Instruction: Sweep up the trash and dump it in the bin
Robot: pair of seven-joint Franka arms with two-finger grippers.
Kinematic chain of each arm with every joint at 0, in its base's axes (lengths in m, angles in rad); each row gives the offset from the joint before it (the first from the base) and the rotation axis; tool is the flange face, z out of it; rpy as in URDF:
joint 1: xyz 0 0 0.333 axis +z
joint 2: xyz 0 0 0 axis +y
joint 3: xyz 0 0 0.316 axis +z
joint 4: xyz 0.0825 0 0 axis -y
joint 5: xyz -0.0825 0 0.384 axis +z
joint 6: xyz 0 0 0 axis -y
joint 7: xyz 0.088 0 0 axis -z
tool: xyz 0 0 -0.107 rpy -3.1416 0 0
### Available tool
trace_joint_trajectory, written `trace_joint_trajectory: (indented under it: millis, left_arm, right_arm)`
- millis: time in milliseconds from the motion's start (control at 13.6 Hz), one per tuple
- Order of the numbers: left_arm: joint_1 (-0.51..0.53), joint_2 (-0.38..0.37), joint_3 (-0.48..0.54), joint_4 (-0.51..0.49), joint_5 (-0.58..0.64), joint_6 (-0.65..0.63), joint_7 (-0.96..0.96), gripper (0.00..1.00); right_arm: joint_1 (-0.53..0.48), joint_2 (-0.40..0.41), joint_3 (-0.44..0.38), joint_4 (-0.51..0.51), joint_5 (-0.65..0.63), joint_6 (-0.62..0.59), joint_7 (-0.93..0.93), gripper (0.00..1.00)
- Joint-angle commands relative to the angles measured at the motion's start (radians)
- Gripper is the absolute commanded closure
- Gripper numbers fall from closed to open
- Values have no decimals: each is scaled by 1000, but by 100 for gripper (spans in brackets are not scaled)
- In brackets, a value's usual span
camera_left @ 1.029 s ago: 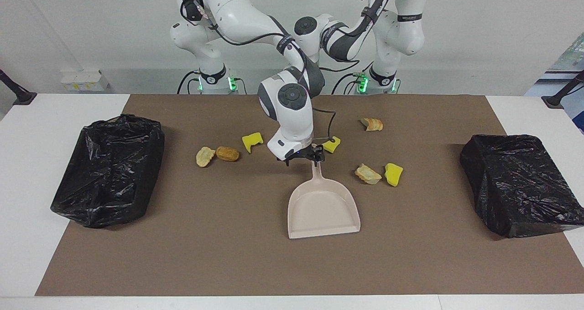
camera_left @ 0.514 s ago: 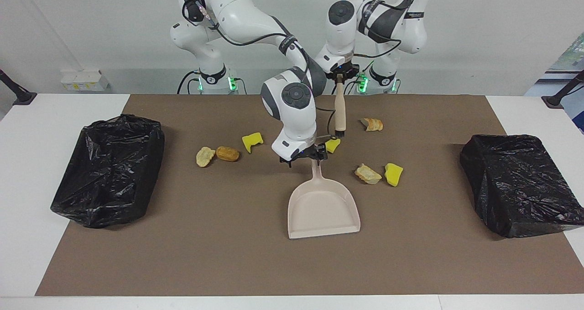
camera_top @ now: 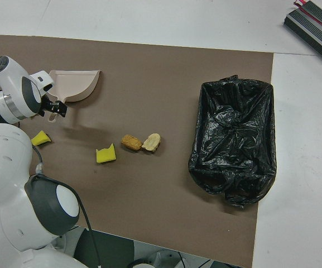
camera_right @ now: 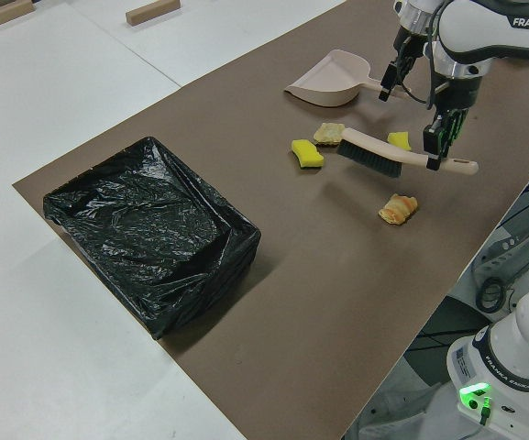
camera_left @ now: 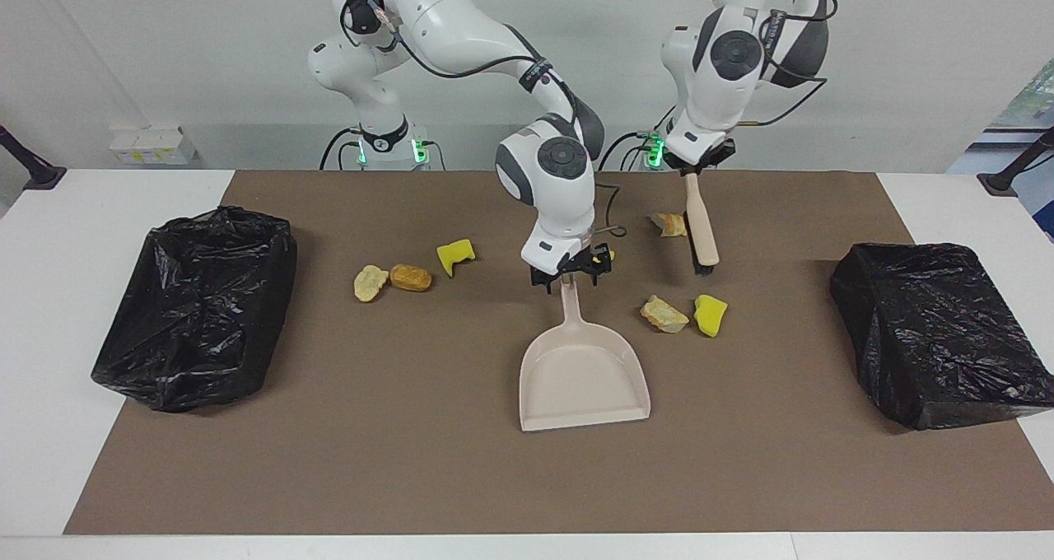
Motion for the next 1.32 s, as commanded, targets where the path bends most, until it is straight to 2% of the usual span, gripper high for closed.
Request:
trace_joint_trajectory:
  millis: [0,220,367,514,661,808,882,955,1249]
  left_arm:
    - [99,29,-15,-21,9,172,99,100]
    - [208,163,-14,-1,9,348,290,100]
    - [232,272,-14,31,10,471,319,100]
    - [251,334,-15,86,10,492,377,100]
    - [234,343,-15,83,10,489,398,100]
    - [196,340,-18,74,10,464,398,100]
    - [177,336,-18,72,10,429,398,100]
    - [150,328,-20,71,10,397,398,100]
    - [56,275,-22,46,10,237,393,100]
  right_arm:
    - [1,-36,0,-35,-95,6,48,16]
    - [1,-35,1,-39,-126,43,106,19]
    - [1,-44,3,-55,-126,41,111,19]
    - [1,-49,4,-67,-125,43,117,24]
    - [1,-52,6,-72,-117,43,123,39]
    - [2,-56,6,-75,-114,38,123,76]
    - [2,-55,6,-70,-114,33,122,91]
    - [1,-52,6,-62,-112,29,119,99]
    - [-37,-64,4,-50,-111,18,48,100]
